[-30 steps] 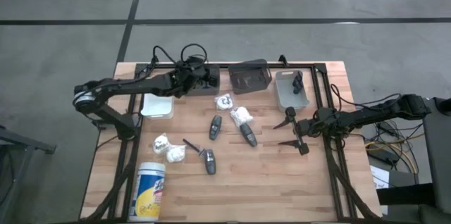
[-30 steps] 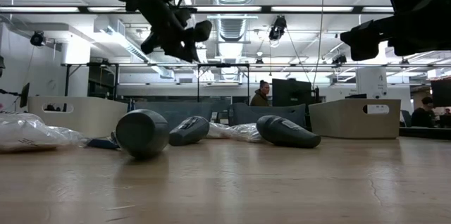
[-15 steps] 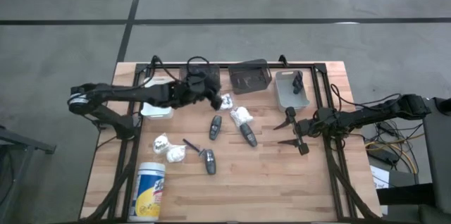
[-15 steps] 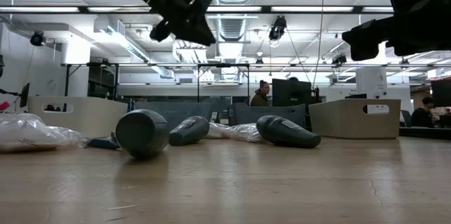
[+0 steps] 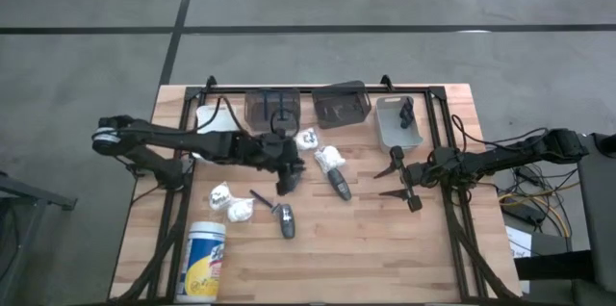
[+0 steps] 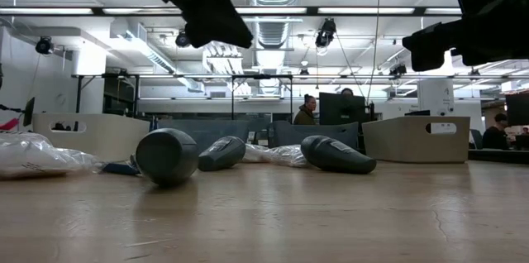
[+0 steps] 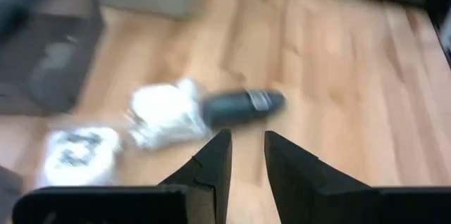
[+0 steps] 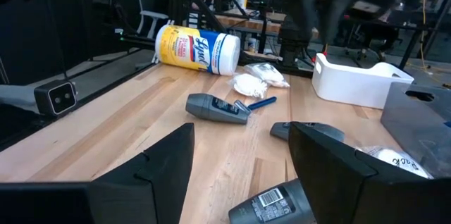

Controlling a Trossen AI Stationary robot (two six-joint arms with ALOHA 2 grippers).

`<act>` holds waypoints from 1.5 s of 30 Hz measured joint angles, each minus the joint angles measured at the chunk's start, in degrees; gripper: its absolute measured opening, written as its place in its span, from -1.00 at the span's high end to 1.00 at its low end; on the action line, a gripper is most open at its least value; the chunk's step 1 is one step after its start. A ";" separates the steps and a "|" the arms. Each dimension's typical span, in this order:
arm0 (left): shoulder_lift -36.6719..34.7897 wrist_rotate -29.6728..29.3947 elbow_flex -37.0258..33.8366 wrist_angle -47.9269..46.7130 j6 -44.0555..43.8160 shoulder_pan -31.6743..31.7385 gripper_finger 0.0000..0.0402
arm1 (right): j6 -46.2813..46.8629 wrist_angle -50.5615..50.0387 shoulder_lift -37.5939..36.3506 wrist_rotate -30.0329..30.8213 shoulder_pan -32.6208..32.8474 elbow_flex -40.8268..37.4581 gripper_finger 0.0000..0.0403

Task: Pick & Place Travel size toiletries
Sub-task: Put the blue razor into the left black bin

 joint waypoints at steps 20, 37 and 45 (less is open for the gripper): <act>0.08 6.06 -0.20 -18.55 2.00 -11.46 0.55 | 0.03 0.00 0.00 0.02 0.00 -0.02 -0.44; 0.28 3.18 -9.04 -15.77 6.46 -11.80 0.36 | 0.01 0.00 0.00 0.00 -0.02 0.00 -0.70; 0.28 2.95 -14.25 -12.38 6.70 -11.80 0.17 | -0.02 0.02 -0.01 0.01 -0.02 -0.02 -0.79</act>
